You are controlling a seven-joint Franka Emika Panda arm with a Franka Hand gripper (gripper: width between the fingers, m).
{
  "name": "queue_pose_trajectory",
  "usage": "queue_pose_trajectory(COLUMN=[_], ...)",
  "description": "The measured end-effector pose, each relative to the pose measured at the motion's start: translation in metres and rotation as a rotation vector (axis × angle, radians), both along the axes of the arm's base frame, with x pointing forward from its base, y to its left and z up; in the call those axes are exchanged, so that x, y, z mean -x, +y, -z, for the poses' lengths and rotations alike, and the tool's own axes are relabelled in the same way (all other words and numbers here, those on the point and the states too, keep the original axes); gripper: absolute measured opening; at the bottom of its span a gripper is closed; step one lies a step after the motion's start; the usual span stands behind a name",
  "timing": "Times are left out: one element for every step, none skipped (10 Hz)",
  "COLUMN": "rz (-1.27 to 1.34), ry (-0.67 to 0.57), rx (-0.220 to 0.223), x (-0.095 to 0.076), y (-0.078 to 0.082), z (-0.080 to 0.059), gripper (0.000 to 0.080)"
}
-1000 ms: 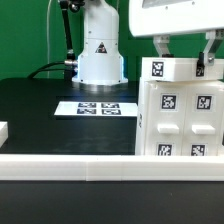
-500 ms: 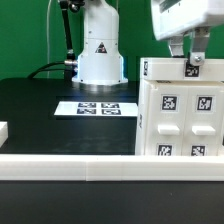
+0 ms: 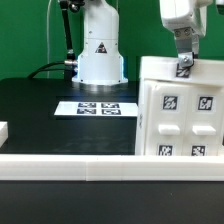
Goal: Assemble cabinet
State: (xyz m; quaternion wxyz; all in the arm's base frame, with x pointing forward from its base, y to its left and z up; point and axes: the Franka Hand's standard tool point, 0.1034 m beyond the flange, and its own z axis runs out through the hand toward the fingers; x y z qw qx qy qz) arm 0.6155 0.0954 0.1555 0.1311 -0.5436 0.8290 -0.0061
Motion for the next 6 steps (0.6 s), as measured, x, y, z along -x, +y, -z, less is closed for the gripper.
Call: queue_pose_trajectory(rz=[-0.024, -0.032, -0.039, -0.050, -0.060, -0.065], ry=[-0.004, -0.011, -0.019, -0.029, -0.042, -0.050], rx=[0.001, -0.003, -0.010, -0.013, -0.022, -0.029], x=[0.000, -0.001, -0.002, -0.003, -0.004, -0.005], y=[0.001, 0.002, 0.003, 0.004, 0.005, 0.005], z=[0.000, -0.003, -0.008, -0.013, -0.019, -0.023], gripper=[0.0728, 0.0728, 0.0786, 0.0795, 0.0795, 0.0795])
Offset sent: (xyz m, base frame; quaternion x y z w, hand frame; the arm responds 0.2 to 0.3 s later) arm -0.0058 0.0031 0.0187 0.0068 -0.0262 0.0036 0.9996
